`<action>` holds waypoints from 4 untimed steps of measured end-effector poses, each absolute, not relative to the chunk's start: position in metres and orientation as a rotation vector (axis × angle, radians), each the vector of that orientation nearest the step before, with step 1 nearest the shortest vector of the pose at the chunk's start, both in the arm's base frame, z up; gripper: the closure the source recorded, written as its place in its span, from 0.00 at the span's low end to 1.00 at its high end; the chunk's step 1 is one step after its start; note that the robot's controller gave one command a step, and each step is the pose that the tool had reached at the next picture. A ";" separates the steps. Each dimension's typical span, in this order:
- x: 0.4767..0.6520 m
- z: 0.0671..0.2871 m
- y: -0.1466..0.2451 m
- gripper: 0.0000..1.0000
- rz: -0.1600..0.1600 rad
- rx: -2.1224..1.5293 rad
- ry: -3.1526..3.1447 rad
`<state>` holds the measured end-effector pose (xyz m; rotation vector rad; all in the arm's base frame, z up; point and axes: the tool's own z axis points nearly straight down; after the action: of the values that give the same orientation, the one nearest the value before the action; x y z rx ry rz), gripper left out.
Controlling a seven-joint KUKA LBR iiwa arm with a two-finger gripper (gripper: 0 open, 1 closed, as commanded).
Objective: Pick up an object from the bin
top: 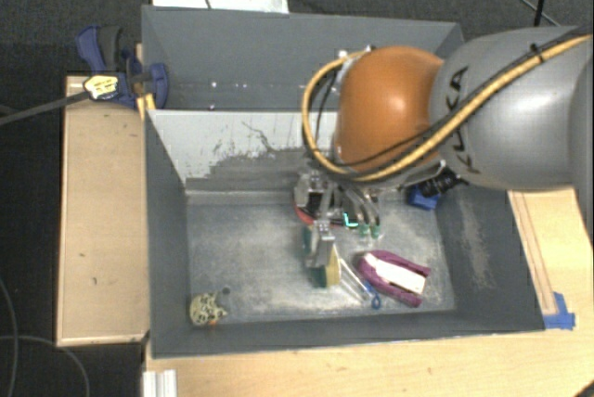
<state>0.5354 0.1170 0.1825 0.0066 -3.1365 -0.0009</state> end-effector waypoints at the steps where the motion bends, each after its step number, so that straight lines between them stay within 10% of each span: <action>1: 0.562 0.076 0.069 0.00 -0.015 -0.553 -3.111; 2: 0.509 0.101 0.082 0.00 -0.003 -0.913 -3.007; 4: 0.493 0.069 0.089 0.00 0.001 -1.390 -2.812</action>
Offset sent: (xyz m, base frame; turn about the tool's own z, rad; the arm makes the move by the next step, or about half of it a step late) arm 0.0202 -0.0506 -0.1125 0.3572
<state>0.4929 0.0891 0.0694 -1.3900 -2.8121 0.0009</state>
